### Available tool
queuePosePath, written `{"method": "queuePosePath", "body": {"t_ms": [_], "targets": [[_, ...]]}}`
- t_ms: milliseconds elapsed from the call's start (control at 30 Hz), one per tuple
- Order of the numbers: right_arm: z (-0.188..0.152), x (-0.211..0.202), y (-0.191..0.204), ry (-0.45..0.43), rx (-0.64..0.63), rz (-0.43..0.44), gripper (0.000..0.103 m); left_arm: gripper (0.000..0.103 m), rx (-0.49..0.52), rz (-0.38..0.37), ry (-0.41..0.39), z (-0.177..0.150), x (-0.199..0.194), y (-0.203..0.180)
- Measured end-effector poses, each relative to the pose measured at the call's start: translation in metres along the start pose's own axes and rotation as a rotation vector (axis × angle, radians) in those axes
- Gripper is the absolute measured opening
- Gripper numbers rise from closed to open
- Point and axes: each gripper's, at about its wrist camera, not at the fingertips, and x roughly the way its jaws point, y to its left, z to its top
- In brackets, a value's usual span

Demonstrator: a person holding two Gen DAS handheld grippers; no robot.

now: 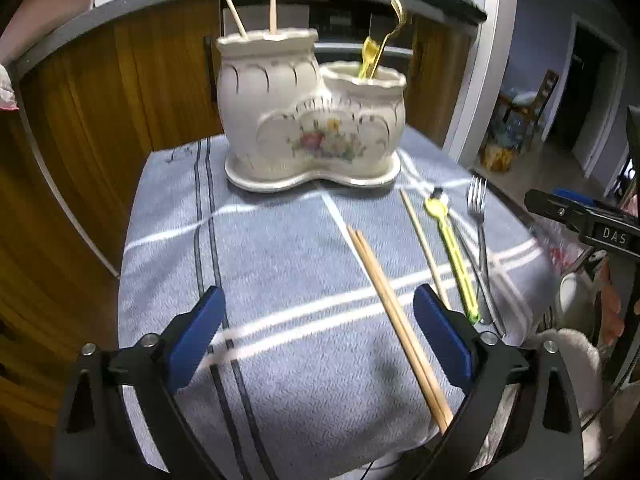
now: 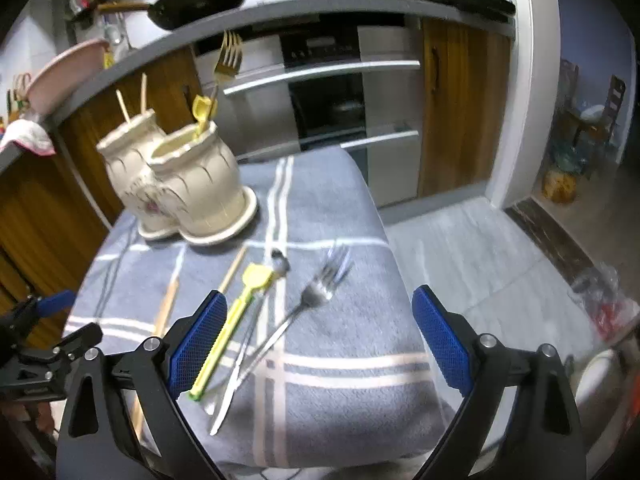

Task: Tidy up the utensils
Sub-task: 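Open both tools and withdraw them from the holder back over the table, then grasp a wooden chopstick with the left tool while the right tool grasps a silver fork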

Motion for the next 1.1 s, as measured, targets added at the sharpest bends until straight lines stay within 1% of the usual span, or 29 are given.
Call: {"method": "queuePosePath", "body": {"t_ms": [67,100,133,167,200,233,267,333,433,567,700,800,867,900,967,1000,1067,1100], "targets": [[-0.002,0.007,0.000,0.027,0.002,0.003,0.093,0.084,-0.013,-0.006,0.040,-0.003,0.006,-0.002],[-0.002,0.009,0.000,0.037,-0.001,0.002,0.089,0.081,-0.017,-0.016,0.066,-0.004,0.011,-0.004],[-0.003,0.013,0.002,0.052,-0.006,-0.002,0.082,0.076,-0.017,-0.022,0.090,-0.005,0.016,-0.006],[-0.003,0.015,0.002,0.061,-0.009,-0.005,0.079,0.074,-0.018,-0.031,0.103,-0.006,0.019,-0.008],[-0.003,0.018,0.003,0.074,-0.012,-0.002,0.071,0.074,-0.019,-0.041,0.109,-0.005,0.020,-0.009],[-0.003,0.021,0.005,0.088,-0.017,0.002,0.065,0.073,-0.017,-0.044,0.112,-0.005,0.021,-0.010],[-0.002,0.024,0.005,0.095,-0.018,0.005,0.063,0.071,-0.010,-0.041,0.118,-0.004,0.023,-0.012],[-0.001,0.028,0.006,0.110,-0.018,0.014,0.055,0.068,0.002,-0.056,0.136,-0.003,0.027,-0.017],[0.002,0.032,0.008,0.125,-0.020,0.013,0.044,0.062,0.023,-0.048,0.153,-0.003,0.032,-0.024],[0.002,0.039,0.011,0.159,-0.013,0.021,0.039,0.057,0.045,-0.030,0.178,-0.005,0.038,-0.028],[-0.001,0.047,0.013,0.190,-0.003,0.031,0.037,0.055,0.064,-0.001,0.178,-0.006,0.040,-0.028],[-0.003,0.053,0.015,0.208,0.008,0.034,0.036,0.052,0.089,-0.005,0.174,-0.005,0.042,-0.031],[-0.003,0.055,0.016,0.214,0.013,0.034,0.035,0.042,0.098,-0.015,0.172,-0.003,0.042,-0.032],[-0.002,0.056,0.017,0.216,0.015,0.032,0.034,0.040,0.106,-0.017,0.170,-0.003,0.042,-0.032],[-0.001,0.060,0.018,0.221,0.014,0.021,0.034,0.032,0.115,-0.026,0.169,-0.001,0.042,-0.031],[0.000,0.061,0.019,0.222,0.014,0.014,0.033,0.030,0.120,-0.028,0.167,-0.001,0.042,-0.030],[0.001,0.064,0.021,0.220,0.006,-0.004,0.032,0.023,0.128,-0.032,0.166,0.001,0.043,-0.027],[0.002,0.066,0.023,0.218,-0.005,-0.017,0.030,0.020,0.132,-0.031,0.166,0.002,0.043,-0.025]]}}
